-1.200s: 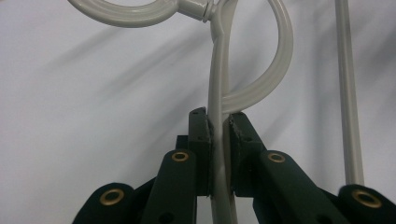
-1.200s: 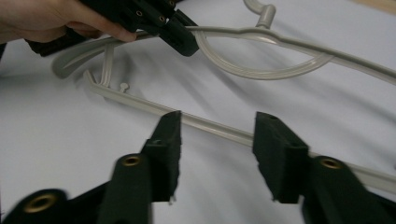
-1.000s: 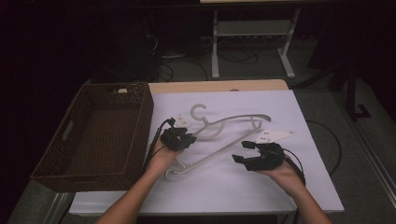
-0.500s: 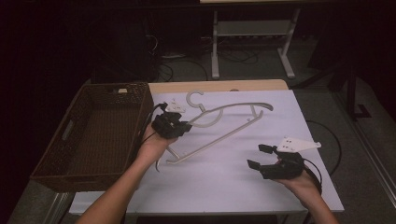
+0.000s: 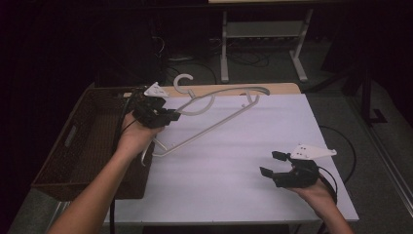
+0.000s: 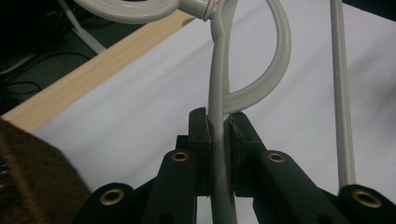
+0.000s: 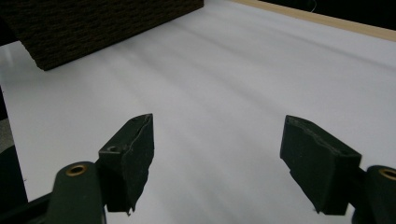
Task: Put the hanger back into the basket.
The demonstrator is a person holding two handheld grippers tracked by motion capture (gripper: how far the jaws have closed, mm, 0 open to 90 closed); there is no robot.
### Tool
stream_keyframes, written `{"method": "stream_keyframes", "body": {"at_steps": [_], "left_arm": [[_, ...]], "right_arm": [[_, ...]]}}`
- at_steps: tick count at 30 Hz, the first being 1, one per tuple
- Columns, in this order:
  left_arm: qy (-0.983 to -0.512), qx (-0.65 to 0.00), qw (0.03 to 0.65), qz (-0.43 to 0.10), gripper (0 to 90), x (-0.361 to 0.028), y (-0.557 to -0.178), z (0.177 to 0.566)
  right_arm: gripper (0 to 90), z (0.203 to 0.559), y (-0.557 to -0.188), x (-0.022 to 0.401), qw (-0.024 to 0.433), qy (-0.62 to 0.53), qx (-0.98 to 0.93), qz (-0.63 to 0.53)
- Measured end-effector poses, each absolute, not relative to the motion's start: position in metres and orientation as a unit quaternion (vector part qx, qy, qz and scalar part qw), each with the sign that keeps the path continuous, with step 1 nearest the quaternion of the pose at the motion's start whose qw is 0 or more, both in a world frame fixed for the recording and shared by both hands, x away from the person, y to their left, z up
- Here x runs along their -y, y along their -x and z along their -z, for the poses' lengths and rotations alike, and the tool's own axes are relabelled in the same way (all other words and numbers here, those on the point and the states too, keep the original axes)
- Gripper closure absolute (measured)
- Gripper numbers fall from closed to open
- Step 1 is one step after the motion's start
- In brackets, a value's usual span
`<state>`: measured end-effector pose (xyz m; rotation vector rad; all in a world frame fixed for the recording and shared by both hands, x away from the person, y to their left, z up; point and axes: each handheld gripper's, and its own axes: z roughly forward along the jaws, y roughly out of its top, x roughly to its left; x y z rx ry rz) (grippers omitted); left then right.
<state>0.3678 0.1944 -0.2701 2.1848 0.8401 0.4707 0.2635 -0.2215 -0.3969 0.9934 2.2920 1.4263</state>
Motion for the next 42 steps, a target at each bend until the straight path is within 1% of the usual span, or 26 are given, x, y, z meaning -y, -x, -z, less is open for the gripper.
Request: {"method": "stream_keyframes", "body": {"at_steps": [11,24,33,42], "left_arm": [[-0.838,-0.349,0.362,-0.214,81.8,-0.247,-0.365,0.248],[-0.815,-0.383,0.358,-0.245,81.8,-0.326,-0.354,0.242],[-0.797,-0.418,0.349,-0.262,81.8,-0.38,-0.344,0.25],[-0.786,-0.445,0.327,-0.277,81.8,-0.428,-0.342,0.272]], "right_arm": [[25.2,0.399,-0.265,0.221,0.133,-0.345,-0.792,-0.486],[25.3,0.4,-0.265,0.221,0.134,-0.351,-0.791,-0.483],[25.4,0.4,-0.266,0.22,0.132,-0.355,-0.789,-0.484],[25.4,0.402,-0.267,0.22,0.13,-0.357,-0.79,-0.482]]}}
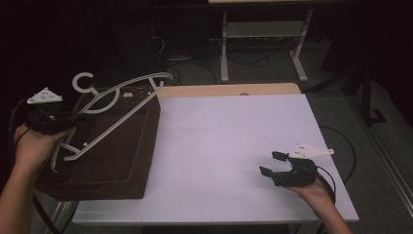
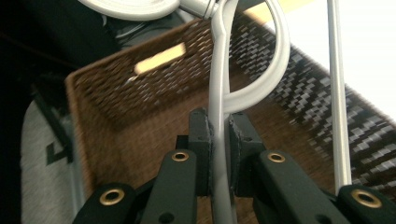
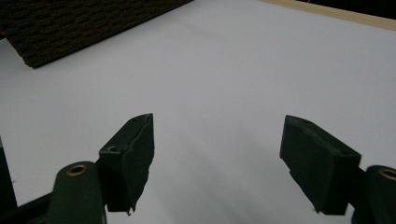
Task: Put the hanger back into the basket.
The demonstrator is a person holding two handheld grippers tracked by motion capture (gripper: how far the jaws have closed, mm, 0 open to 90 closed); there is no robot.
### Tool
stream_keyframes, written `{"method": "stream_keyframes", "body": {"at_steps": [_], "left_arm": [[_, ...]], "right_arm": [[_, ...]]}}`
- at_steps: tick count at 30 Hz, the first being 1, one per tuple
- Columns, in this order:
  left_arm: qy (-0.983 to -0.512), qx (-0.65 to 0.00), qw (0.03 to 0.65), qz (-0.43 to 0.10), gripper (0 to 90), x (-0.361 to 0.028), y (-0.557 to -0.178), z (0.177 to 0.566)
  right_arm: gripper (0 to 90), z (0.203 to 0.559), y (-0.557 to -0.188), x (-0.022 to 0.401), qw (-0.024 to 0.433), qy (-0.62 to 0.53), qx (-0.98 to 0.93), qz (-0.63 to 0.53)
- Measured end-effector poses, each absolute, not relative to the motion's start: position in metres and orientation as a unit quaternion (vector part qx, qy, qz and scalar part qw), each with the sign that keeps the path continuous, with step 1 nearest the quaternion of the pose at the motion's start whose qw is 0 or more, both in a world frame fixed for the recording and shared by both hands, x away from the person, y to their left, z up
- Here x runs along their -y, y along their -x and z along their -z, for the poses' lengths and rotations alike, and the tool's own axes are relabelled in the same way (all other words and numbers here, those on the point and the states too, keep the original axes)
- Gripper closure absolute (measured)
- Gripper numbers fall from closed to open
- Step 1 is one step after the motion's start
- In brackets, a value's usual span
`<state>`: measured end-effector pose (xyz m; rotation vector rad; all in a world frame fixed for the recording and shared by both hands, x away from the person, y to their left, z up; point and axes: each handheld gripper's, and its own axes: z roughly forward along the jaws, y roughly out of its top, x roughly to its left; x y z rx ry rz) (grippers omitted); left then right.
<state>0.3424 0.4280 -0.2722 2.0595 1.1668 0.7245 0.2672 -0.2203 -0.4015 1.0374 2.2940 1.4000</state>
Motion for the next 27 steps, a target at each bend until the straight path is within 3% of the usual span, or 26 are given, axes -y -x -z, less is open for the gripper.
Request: {"method": "stream_keyframes", "body": {"at_steps": [13,27], "left_arm": [[-0.779,-0.479,0.287,-0.284,81.8,-0.47,-0.34,0.297],[-0.791,-0.482,0.257,-0.277,81.6,-0.472,-0.344,0.311]], "right_arm": [[25.5,0.402,-0.268,0.221,0.129,-0.364,-0.788,-0.48],[25.5,0.403,-0.269,0.221,0.13,-0.366,-0.788,-0.479]]}}
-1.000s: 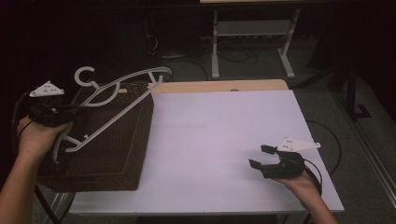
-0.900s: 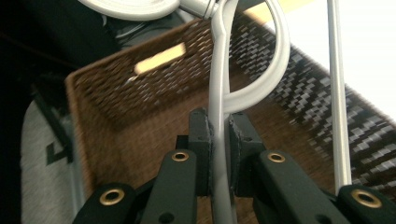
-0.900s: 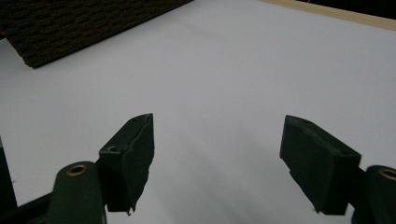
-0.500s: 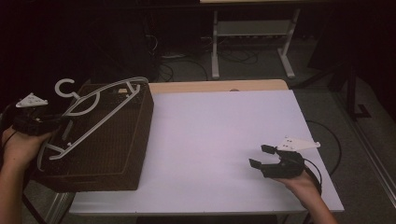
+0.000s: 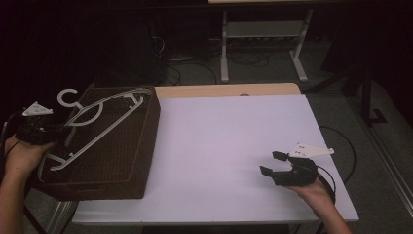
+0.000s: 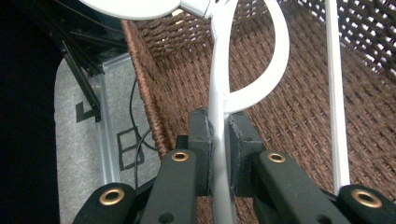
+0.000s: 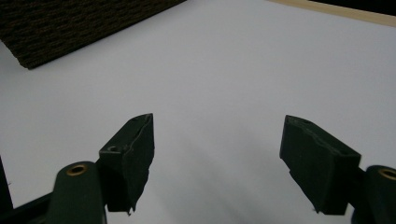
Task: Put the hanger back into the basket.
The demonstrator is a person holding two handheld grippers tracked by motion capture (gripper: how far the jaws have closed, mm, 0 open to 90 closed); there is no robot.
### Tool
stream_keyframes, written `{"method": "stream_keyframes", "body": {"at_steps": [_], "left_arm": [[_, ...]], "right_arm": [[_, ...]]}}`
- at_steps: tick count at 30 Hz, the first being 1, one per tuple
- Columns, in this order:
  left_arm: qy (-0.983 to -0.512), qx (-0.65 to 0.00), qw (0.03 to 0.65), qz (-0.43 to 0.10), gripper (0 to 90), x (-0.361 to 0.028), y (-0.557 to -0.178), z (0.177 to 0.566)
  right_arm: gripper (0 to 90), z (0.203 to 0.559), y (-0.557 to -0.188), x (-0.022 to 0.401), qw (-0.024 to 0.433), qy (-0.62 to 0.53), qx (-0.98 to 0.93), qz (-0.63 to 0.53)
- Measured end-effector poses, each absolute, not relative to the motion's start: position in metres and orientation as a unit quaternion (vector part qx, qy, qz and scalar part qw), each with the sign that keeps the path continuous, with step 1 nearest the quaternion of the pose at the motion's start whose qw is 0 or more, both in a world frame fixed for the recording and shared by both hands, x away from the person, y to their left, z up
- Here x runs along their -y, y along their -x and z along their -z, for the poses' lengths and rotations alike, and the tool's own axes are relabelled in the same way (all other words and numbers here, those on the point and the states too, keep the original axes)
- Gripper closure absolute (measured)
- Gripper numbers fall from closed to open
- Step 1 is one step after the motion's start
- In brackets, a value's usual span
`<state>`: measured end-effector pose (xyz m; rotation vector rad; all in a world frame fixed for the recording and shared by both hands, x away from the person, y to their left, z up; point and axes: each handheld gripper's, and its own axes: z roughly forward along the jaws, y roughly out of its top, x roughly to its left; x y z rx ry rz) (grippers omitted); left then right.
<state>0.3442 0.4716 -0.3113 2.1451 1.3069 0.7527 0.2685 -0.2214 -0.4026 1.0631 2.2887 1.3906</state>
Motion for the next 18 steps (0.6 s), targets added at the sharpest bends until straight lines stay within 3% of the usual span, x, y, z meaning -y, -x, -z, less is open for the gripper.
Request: {"method": "stream_keyframes", "body": {"at_steps": [9,11,18], "left_arm": [[-0.795,-0.477,0.25,-0.279,79.1,-0.4672,-0.3466,0.3162],[-0.789,-0.483,0.266,-0.271,64.1,-0.4687,-0.3464,0.3158],[-0.778,-0.479,0.314,-0.258,43.5,-0.465,-0.3428,0.3082]], "right_arm": [[25.6,0.4019,-0.2682,0.2219,0.13,-0.366,-0.787,-0.48],[25.6,0.4015,-0.2681,0.2224,0.13,-0.367,-0.786,-0.48],[25.6,0.401,-0.2685,0.2223,0.132,-0.363,-0.787,-0.481]]}}
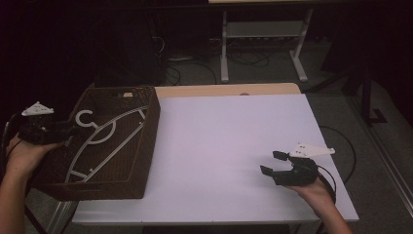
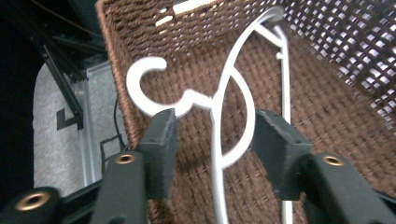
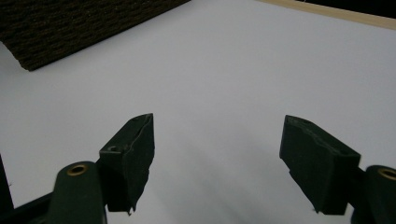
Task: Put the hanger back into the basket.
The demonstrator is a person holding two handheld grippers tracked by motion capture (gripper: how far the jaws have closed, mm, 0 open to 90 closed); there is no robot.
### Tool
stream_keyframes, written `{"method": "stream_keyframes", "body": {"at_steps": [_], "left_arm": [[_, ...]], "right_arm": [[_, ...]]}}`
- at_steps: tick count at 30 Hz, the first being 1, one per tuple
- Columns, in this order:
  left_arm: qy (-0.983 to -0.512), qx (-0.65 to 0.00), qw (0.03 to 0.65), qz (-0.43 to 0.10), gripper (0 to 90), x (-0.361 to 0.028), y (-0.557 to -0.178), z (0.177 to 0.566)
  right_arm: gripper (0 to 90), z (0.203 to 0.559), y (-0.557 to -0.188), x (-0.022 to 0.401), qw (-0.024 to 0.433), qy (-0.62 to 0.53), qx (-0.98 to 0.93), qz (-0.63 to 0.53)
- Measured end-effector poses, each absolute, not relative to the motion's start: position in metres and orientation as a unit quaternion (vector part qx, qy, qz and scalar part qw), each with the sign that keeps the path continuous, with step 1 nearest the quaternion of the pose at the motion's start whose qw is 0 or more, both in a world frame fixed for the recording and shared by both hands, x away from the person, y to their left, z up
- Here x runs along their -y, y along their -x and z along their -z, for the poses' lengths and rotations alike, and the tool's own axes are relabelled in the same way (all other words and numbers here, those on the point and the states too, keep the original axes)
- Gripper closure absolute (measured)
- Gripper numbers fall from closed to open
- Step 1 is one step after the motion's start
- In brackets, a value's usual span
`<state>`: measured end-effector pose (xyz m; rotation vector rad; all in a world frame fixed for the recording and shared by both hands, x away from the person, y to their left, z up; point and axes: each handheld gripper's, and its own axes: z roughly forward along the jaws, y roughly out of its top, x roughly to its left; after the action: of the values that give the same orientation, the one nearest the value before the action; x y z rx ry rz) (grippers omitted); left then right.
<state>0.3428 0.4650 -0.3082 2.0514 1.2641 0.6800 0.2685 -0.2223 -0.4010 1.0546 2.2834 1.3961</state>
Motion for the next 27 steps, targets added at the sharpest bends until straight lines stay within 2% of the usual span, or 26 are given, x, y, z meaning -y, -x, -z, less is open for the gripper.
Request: {"method": "stream_keyframes", "body": {"at_steps": [7,12,27], "left_arm": [[-0.762,-0.469,0.375,-0.243,26.3,-0.445,-0.341,0.299],[-0.755,-0.452,0.415,-0.231,17.4,-0.423,-0.34,0.293],[-0.753,-0.387,0.495,-0.197,6.3,-0.355,-0.331,0.293]], "right_arm": [[24.8,0.398,-0.269,0.222,0.135,-0.363,-0.784,-0.486],[23.1,0.393,-0.27,0.222,0.138,-0.362,-0.78,-0.492],[11.9,0.368,-0.277,0.22,0.162,-0.362,-0.758,-0.517]]}}
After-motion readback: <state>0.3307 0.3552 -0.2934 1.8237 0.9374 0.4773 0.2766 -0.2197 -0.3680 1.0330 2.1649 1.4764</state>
